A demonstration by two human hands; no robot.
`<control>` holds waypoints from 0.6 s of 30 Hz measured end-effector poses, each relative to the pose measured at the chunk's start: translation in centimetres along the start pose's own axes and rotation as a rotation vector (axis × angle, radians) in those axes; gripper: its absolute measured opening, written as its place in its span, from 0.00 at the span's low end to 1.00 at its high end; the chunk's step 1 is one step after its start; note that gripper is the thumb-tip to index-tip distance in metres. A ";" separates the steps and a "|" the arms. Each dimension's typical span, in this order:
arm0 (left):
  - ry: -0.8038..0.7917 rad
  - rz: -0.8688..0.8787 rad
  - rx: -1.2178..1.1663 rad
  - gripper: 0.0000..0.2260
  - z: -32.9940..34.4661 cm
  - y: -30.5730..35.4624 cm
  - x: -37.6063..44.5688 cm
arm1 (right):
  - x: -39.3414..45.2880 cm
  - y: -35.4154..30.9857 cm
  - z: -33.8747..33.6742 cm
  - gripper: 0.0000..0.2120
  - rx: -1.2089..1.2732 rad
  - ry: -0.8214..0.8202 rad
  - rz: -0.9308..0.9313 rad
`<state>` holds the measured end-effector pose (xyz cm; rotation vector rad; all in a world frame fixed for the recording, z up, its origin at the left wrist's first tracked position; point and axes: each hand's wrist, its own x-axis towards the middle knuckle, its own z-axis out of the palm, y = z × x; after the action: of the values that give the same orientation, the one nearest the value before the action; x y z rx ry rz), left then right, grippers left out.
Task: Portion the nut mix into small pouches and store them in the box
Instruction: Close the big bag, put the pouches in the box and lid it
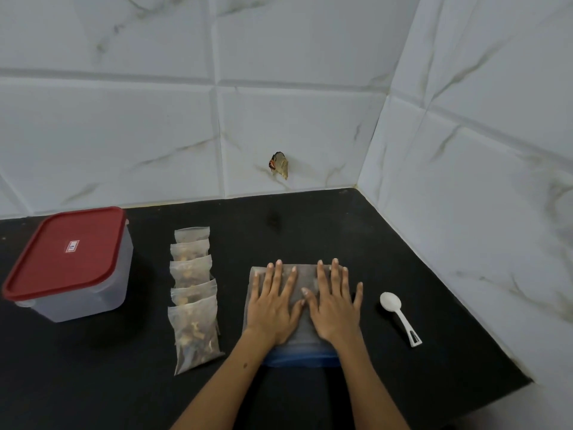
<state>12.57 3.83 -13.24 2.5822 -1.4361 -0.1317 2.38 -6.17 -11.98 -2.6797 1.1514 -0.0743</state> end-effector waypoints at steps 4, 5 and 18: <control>-0.031 0.000 0.002 0.39 -0.1 0.0 -0.2 | -0.1 0.1 0.6 0.33 -0.031 0.019 -0.011; -0.028 0.001 -0.009 0.38 -0.2 -0.1 -0.1 | 0.1 0.1 0.5 0.32 -0.017 0.007 -0.012; 0.403 0.172 -0.093 0.21 -2.2 0.7 -1.7 | -3.5 1.2 -2.7 0.34 0.285 0.173 -0.108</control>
<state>11.45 5.21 -10.96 2.2317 -1.4452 0.3191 -1.20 -4.92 -9.49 -2.5148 0.9565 -0.4607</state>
